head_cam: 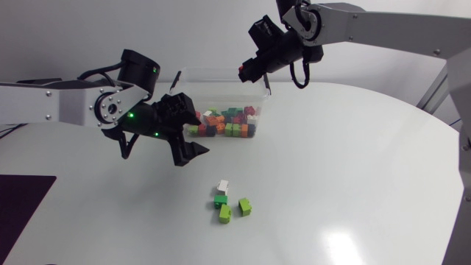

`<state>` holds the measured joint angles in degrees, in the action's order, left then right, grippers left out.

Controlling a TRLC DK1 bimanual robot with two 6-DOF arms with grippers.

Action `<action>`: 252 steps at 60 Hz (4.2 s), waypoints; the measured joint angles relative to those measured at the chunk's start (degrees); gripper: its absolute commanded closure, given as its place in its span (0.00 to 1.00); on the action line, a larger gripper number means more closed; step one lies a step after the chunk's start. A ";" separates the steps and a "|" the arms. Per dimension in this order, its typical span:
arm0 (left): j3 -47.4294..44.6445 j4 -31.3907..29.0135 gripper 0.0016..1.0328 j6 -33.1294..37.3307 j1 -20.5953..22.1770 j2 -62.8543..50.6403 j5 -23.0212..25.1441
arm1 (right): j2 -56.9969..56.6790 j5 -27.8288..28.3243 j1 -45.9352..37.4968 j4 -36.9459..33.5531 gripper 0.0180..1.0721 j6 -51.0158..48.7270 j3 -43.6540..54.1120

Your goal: Place the duplo bricks in the container

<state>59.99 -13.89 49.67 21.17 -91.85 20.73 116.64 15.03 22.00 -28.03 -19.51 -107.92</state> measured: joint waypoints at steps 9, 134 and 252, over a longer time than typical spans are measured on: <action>-1.99 -1.16 0.05 2.99 0.13 0.44 0.24 | 2.75 0.00 -0.11 1.14 0.70 0.31 -1.86; 0.87 -1.79 0.42 16.37 10.10 -17.73 0.85 | -36.06 -3.72 12.24 0.44 0.05 2.75 54.90; 6.60 8.07 0.76 -4.59 -2.21 4.46 -0.26 | -9.35 -11.45 20.13 -3.54 0.70 9.49 43.50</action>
<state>66.59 -5.82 45.08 18.96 -87.40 20.47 107.28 3.57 42.13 -31.57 -10.02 -64.42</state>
